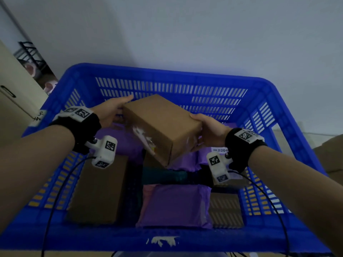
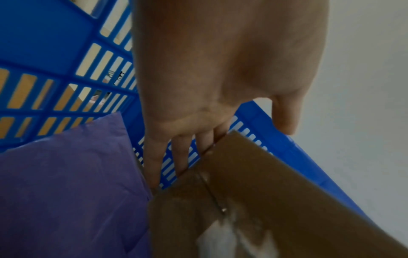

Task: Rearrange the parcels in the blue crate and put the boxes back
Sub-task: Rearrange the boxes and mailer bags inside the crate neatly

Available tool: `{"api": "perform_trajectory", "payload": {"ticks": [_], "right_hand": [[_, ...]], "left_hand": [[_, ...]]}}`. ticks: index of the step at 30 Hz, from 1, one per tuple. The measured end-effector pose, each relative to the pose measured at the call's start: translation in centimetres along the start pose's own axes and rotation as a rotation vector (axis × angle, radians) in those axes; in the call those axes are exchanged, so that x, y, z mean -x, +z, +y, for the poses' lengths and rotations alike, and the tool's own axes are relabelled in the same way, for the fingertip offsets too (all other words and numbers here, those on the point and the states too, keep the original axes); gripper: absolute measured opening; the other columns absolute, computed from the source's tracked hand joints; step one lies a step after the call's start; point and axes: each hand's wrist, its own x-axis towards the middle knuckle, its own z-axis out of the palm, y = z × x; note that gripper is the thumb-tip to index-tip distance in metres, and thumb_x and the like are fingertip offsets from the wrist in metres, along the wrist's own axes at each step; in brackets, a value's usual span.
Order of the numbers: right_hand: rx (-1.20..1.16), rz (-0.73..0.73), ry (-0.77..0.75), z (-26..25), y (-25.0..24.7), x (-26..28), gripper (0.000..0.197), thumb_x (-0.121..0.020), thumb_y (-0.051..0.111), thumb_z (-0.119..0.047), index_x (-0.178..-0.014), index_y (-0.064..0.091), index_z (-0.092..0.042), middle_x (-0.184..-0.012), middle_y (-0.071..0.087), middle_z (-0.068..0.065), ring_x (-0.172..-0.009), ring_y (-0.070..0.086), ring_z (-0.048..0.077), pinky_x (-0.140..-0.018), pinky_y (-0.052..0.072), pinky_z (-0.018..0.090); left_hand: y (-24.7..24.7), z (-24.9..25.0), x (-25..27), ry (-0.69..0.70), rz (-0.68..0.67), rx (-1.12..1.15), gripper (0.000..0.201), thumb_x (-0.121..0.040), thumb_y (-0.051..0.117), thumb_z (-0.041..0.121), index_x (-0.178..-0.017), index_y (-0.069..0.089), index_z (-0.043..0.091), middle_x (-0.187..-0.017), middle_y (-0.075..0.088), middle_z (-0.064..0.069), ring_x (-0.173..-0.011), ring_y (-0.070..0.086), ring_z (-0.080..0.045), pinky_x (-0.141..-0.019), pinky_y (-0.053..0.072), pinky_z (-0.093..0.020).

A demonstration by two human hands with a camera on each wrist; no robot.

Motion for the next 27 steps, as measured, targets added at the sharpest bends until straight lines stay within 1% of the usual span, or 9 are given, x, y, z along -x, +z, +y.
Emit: {"api": "perform_trajectory", "payload": {"ticks": [4, 9, 13, 15, 17, 20, 23, 26, 27], "right_hand": [[-0.156, 0.010, 0.014, 0.2, -0.8, -0.4, 0.061, -0.088, 0.049, -0.055, -0.134, 0.042, -0.015, -0.113, 0.050, 0.015, -0.102, 0.054, 0.038, -0.075, 0.050, 0.060], [-0.225, 0.005, -0.011, 0.5, -0.5, -0.9, 0.075, -0.080, 0.053, -0.067, -0.136, 0.045, -0.018, -0.131, 0.047, 0.014, -0.116, 0.050, 0.039, -0.074, 0.050, 0.062], [-0.121, 0.010, -0.104, 0.7, 0.2, -0.3, 0.070, -0.075, 0.054, -0.072, -0.122, 0.052, -0.019, -0.101, 0.048, 0.012, -0.093, 0.052, 0.028, -0.071, 0.054, 0.052], [-0.093, 0.043, -0.199, 0.7, -0.2, -0.2, 0.077, -0.076, 0.060, -0.064, -0.141, 0.032, -0.035, -0.113, 0.052, 0.007, -0.098, 0.052, 0.026, -0.081, 0.053, 0.054], [0.000, 0.078, -0.291, 0.6, -0.6, 0.3, 0.080, -0.085, 0.064, -0.041, -0.145, 0.012, -0.047, -0.127, 0.054, 0.000, -0.109, 0.057, 0.025, -0.093, 0.048, 0.053], [0.254, 0.051, -0.342, 0.5, -0.6, 0.9, 0.095, -0.081, 0.070, -0.005, -0.148, 0.010, -0.035, -0.129, 0.056, 0.000, -0.113, 0.058, 0.019, -0.098, 0.049, 0.044], [0.236, 0.105, -0.322, 0.6, -0.5, 0.7, 0.084, -0.082, 0.070, -0.007, -0.147, 0.020, -0.025, -0.128, 0.058, 0.006, -0.101, 0.063, 0.015, -0.078, 0.058, 0.026], [0.107, 0.196, -0.287, 1.1, -0.2, 0.6, 0.062, -0.088, 0.065, -0.018, -0.141, 0.032, -0.021, -0.122, 0.059, 0.006, -0.091, 0.065, 0.019, -0.070, 0.060, 0.026], [0.109, 0.223, -0.286, 1.4, -0.2, 0.5, 0.059, -0.088, 0.065, -0.021, -0.139, 0.035, -0.018, -0.122, 0.059, 0.006, -0.090, 0.065, 0.020, -0.070, 0.060, 0.028]], "left_hand": [[-1.0, 0.0, 0.9, 0.029, -0.083, -0.005, 0.088, -0.037, 0.078, 0.072, -0.111, 0.064, 0.025, -0.108, 0.066, -0.002, -0.095, 0.061, -0.024, -0.075, 0.049, -0.039], [0.2, -0.2, 1.3, 0.066, -0.059, 0.039, 0.079, -0.055, 0.076, 0.054, -0.127, 0.052, 0.031, -0.119, 0.057, -0.001, -0.108, 0.057, -0.029, -0.078, 0.054, -0.043], [1.0, -0.3, 1.2, 0.037, 0.030, 0.064, 0.069, -0.065, 0.070, 0.051, -0.127, 0.053, 0.026, -0.118, 0.060, 0.000, -0.111, 0.056, -0.022, -0.084, 0.051, -0.040], [0.9, -0.6, 1.0, 0.011, 0.063, 0.077, 0.057, -0.074, 0.067, 0.051, -0.122, 0.056, 0.023, -0.116, 0.062, -0.003, -0.106, 0.058, -0.023, -0.081, 0.052, -0.039], [0.8, -0.7, 1.0, -0.009, 0.099, 0.073, 0.037, -0.085, 0.062, 0.044, -0.112, 0.059, 0.020, -0.106, 0.062, -0.007, -0.093, 0.060, -0.023, -0.073, 0.052, -0.036], [0.8, -0.9, 0.6, -0.022, 0.155, 0.032, 0.039, -0.085, 0.062, 0.045, -0.108, 0.059, 0.014, -0.091, 0.063, -0.010, -0.078, 0.061, -0.021, -0.064, 0.050, -0.033], [1.5, -0.8, 0.8, -0.022, 0.163, 0.020, 0.051, -0.084, 0.057, 0.056, -0.112, 0.060, 0.013, -0.090, 0.065, -0.012, -0.076, 0.061, -0.022, -0.071, 0.050, -0.034], [2.3, -0.8, 1.4, -0.021, 0.116, 0.094, 0.054, -0.080, 0.051, 0.068, -0.095, 0.060, 0.017, -0.115, 0.061, -0.025, -0.093, 0.062, -0.033, -0.089, 0.047, -0.046], [2.6, -0.9, 1.6, -0.021, 0.087, 0.119, 0.060, -0.076, 0.050, 0.072, -0.098, 0.061, 0.018, -0.126, 0.055, -0.030, -0.105, 0.060, -0.039, -0.092, 0.045, -0.049]]}}
